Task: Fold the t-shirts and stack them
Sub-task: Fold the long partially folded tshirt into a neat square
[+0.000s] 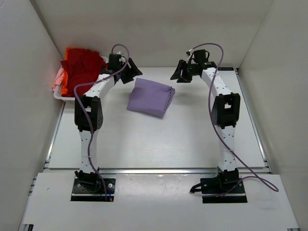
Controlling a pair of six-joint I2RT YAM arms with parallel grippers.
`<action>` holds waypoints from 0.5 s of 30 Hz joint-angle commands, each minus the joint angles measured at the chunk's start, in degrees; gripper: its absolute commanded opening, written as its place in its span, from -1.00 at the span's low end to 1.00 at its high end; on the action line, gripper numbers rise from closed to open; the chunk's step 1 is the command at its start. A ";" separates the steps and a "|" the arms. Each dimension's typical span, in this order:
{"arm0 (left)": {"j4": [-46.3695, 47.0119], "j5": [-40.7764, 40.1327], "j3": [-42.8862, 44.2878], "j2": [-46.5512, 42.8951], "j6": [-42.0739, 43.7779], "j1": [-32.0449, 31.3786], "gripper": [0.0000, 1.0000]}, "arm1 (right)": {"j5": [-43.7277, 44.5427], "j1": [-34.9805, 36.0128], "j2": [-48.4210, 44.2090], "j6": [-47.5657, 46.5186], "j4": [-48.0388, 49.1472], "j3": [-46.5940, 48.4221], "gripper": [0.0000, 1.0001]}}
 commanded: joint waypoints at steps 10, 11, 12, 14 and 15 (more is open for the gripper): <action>11.28 7.17 -23.05 -10.47 -4.65 3.62 0.64 | 11.16 4.95 12.36 -3.14 -20.68 18.60 0.43; 11.29 8.04 -25.58 -12.83 -4.13 3.79 0.64 | 12.56 5.66 11.31 -2.18 -19.72 15.89 0.49; 11.81 8.23 -28.92 -15.55 -3.69 3.62 0.65 | 13.97 6.01 9.30 -1.04 -17.19 12.04 0.54; 13.65 8.58 -34.10 -20.05 -4.12 3.71 0.64 | 14.77 6.46 4.99 1.50 -11.21 2.89 0.58; 14.44 8.49 -37.70 -23.46 -4.47 3.71 0.63 | 15.21 6.89 0.89 3.87 -5.53 -5.76 0.65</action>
